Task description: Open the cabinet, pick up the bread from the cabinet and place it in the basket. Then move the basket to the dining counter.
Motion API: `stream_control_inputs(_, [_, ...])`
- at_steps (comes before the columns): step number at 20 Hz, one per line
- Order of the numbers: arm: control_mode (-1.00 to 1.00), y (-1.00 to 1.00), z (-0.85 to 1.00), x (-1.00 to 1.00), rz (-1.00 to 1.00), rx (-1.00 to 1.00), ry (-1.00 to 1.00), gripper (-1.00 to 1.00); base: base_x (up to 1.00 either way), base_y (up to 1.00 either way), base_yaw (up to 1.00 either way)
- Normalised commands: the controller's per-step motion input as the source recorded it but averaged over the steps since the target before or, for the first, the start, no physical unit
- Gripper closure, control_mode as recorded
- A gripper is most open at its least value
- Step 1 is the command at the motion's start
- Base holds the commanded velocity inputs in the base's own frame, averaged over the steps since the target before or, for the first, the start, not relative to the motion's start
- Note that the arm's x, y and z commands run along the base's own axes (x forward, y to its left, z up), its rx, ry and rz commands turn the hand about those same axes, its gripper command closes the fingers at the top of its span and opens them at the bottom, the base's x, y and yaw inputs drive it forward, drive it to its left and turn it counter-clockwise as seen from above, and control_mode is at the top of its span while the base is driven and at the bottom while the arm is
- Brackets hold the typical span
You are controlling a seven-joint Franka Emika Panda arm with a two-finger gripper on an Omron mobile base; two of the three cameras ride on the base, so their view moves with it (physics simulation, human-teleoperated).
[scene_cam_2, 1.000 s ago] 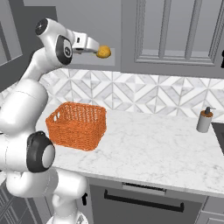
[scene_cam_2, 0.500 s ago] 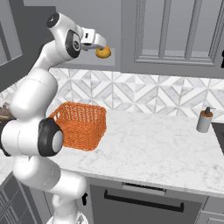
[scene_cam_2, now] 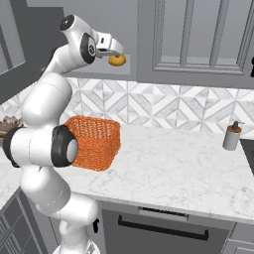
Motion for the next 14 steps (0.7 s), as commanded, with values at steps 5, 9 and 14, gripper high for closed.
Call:
stream_control_inputs(5, [-1.0, -0.04, -0.17, 0.37, 0.0, 0.0, 0.03, -1.0, 0.0, 0.0, 0.0])
stream_control_inputs(9, [-1.0, 0.0, 0.0, 0.32, 0.0, 0.0, 0.01, -1.0, 0.0, 0.0, 0.0])
stream_control_inputs(14, [-1.0, 0.0, -0.12, 0.3, 0.0, 0.0, 0.04, -1.0, 0.0, 0.0, 0.0])
